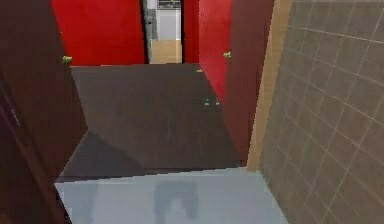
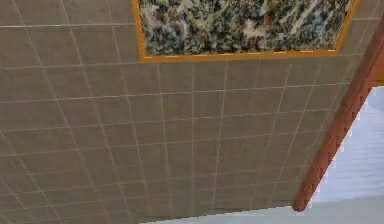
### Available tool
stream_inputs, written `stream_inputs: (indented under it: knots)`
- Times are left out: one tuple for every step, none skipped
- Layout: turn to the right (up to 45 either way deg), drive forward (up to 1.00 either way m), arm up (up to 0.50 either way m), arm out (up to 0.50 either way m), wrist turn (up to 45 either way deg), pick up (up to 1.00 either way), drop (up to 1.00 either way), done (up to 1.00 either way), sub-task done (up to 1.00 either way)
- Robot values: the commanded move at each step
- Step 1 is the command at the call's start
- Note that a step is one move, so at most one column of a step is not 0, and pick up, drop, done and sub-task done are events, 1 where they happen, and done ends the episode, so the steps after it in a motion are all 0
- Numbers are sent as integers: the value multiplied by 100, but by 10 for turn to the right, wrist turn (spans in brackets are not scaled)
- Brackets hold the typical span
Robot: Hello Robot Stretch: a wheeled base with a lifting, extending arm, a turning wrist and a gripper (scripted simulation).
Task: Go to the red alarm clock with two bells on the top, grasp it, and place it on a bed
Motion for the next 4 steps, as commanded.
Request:
stream_inputs:
  knots:
    - [0, 100, 0, 0, 0, 0, 0, 0, 0]
    - [0, 20, 0, 0, 0, 0, 0, 0, 0]
    - [-210, 0, 0, 0, 0, 0, 0, 0, 0]
    - [0, 100, 0, 0, 0, 0, 0, 0, 0]
